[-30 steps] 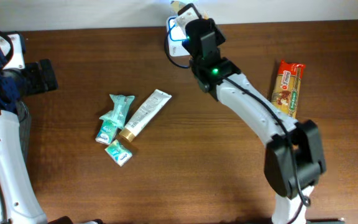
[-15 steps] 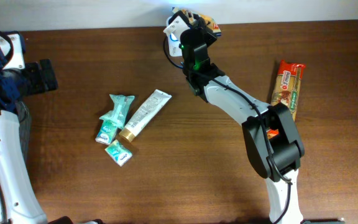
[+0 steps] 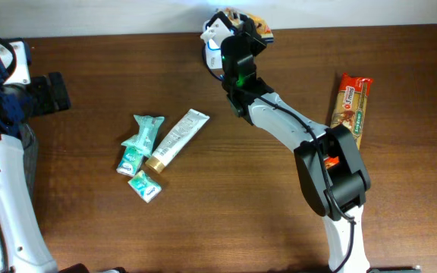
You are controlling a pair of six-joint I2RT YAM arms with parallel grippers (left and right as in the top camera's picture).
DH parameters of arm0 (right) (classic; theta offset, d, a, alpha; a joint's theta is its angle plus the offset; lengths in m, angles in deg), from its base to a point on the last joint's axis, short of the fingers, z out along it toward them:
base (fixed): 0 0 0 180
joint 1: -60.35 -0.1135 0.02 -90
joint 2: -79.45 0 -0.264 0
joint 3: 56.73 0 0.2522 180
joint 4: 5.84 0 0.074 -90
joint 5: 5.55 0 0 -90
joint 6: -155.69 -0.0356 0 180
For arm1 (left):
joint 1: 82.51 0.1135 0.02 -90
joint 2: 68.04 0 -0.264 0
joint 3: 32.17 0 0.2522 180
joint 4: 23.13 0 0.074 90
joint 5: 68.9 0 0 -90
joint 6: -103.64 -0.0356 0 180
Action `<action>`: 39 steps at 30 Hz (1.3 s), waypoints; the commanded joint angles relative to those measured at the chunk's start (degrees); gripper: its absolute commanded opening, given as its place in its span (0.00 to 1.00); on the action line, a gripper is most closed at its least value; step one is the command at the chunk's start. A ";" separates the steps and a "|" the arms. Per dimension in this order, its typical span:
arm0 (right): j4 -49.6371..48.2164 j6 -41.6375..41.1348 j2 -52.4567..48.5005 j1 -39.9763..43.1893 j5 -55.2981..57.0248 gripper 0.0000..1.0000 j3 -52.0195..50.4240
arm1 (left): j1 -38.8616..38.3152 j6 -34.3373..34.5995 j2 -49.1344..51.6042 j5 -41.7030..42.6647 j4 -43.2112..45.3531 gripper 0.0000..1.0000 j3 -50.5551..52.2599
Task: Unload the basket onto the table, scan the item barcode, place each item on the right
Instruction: 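Place snack bag on the spaghetti pack at right and release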
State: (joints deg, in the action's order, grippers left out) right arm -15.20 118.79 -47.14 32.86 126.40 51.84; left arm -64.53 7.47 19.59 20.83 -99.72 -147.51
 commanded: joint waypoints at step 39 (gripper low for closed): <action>102.25 -55.17 12.90 42.60 -69.59 0.88 24.55 | 0.20 0.50 -0.22 -0.15 0.15 0.99 -0.26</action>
State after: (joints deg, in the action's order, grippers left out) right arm 87.38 58.84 -34.40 83.00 65.33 75.81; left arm -64.53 7.47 19.59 20.83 -99.70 -147.51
